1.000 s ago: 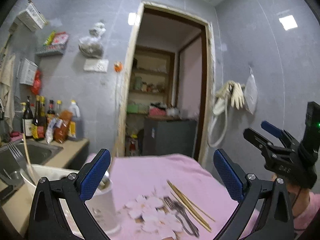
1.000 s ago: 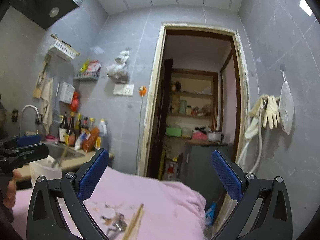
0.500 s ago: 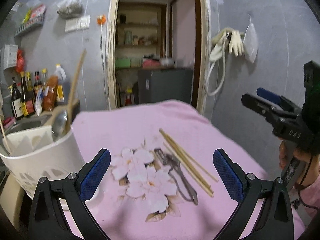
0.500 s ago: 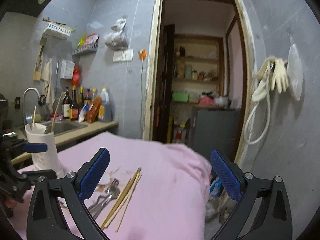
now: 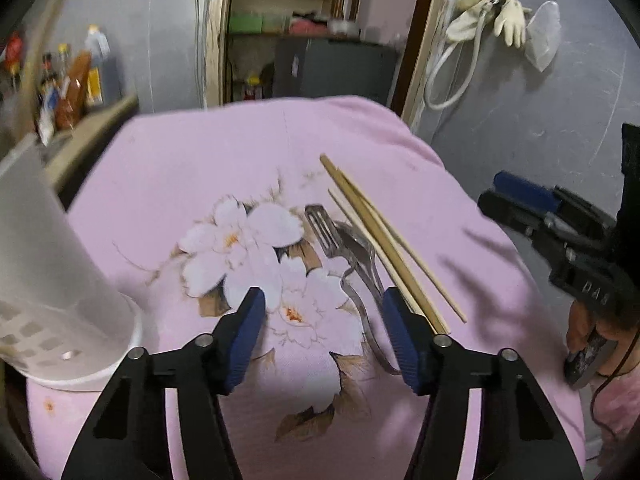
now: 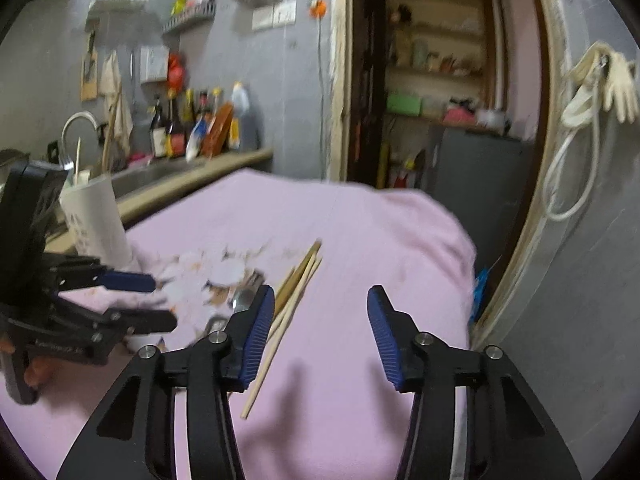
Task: Organize utensils
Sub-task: 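Move both tools back over the remaining utensils on the table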
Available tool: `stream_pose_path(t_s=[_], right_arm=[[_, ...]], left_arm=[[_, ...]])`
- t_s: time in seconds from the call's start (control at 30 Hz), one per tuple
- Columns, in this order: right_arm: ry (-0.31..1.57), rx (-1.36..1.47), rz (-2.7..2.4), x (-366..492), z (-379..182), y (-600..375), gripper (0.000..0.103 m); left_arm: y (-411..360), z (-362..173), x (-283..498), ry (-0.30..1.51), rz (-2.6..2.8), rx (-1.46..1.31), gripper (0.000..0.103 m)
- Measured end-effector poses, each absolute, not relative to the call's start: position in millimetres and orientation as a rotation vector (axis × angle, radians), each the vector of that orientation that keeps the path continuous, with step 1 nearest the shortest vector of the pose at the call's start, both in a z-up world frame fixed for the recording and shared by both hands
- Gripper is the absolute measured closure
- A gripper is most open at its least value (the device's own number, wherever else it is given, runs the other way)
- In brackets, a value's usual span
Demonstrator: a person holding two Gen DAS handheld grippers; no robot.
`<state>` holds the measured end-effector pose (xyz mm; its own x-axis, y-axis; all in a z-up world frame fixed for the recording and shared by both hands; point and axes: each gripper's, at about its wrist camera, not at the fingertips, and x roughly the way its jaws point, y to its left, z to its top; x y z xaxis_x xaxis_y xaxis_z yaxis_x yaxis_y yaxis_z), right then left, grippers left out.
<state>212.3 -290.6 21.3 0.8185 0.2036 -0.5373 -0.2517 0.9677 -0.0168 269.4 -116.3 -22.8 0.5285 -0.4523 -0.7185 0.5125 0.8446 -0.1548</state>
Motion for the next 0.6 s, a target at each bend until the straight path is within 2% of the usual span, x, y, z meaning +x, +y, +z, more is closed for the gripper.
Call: stream_pose_path(t_s=[0.17, 0.43, 0.6], right_arm=[[0.646, -0.07, 0.282, 224, 13, -290, 0.067], [0.714, -0.049, 0.307, 235, 5, -288, 0.069], [0.731, -0.07, 0.315, 236, 2, -282, 0.069]], left_arm=[[-124, -33, 289, 0.92, -0.612, 0.065, 0.061], [-136, -31, 307, 0.962, -0.636, 0.062, 0.063], [-148, -34, 313, 0.982, -0.642, 0.087, 0.075]])
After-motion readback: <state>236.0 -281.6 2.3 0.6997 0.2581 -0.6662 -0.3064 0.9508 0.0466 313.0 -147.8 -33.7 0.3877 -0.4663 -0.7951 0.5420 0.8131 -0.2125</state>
